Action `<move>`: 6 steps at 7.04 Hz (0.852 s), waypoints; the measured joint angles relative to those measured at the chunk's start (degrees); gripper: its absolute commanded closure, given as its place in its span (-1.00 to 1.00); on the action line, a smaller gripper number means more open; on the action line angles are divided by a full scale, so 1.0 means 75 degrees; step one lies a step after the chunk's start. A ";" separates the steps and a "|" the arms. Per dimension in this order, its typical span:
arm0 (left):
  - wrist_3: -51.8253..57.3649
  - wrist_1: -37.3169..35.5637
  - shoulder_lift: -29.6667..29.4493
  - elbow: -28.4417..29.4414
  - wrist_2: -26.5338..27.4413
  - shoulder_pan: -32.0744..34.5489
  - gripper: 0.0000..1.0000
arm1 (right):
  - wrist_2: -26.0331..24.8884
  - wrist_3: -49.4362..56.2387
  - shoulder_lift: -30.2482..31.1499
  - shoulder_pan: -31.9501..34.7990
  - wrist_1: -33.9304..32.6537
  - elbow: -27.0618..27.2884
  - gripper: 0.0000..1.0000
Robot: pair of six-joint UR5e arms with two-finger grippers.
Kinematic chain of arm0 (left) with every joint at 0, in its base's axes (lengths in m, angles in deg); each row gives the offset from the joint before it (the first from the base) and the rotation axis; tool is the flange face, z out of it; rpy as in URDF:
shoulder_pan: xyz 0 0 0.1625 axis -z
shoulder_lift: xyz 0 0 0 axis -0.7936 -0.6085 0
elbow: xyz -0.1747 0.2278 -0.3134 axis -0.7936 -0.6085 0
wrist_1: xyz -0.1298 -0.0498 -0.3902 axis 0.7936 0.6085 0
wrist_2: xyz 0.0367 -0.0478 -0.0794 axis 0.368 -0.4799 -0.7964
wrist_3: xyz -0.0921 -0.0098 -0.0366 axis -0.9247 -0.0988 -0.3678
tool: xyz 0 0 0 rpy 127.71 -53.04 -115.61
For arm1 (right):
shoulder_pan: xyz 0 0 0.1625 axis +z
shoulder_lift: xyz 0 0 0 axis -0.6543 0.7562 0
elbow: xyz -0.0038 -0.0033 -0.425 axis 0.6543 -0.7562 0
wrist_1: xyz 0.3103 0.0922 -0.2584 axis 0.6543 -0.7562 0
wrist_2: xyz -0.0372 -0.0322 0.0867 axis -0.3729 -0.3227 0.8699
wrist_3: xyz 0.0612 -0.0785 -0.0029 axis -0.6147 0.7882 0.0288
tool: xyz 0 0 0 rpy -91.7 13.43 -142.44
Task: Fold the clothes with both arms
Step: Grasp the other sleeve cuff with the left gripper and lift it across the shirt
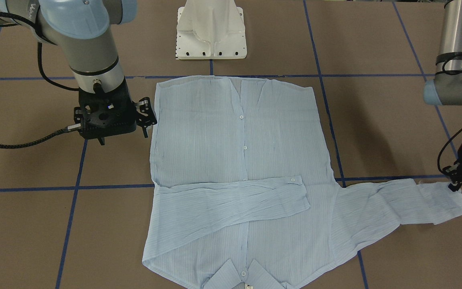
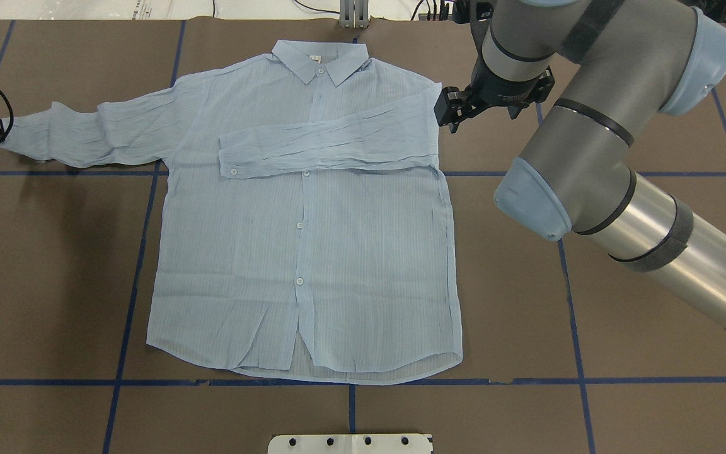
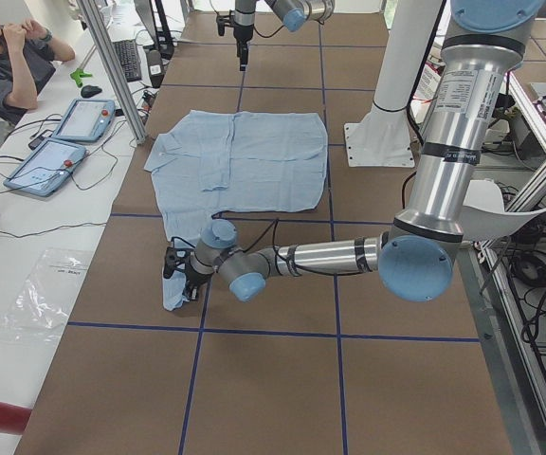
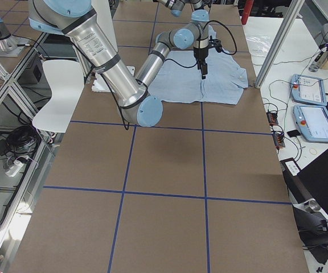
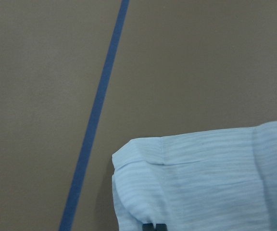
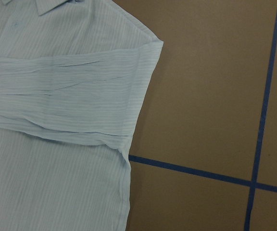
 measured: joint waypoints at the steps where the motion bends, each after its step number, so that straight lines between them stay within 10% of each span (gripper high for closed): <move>1: -0.0020 -0.0931 -0.0329 -0.0530 -0.0014 0.0018 1.00 | 0.0016 0.0075 0.0275 0.0008 0.0000 0.0248 -1.00; 6: -0.1784 -0.5240 -0.2538 -0.2602 -0.0658 0.0035 1.00 | 0.0115 0.0761 0.1231 0.0246 0.0136 0.0737 -1.00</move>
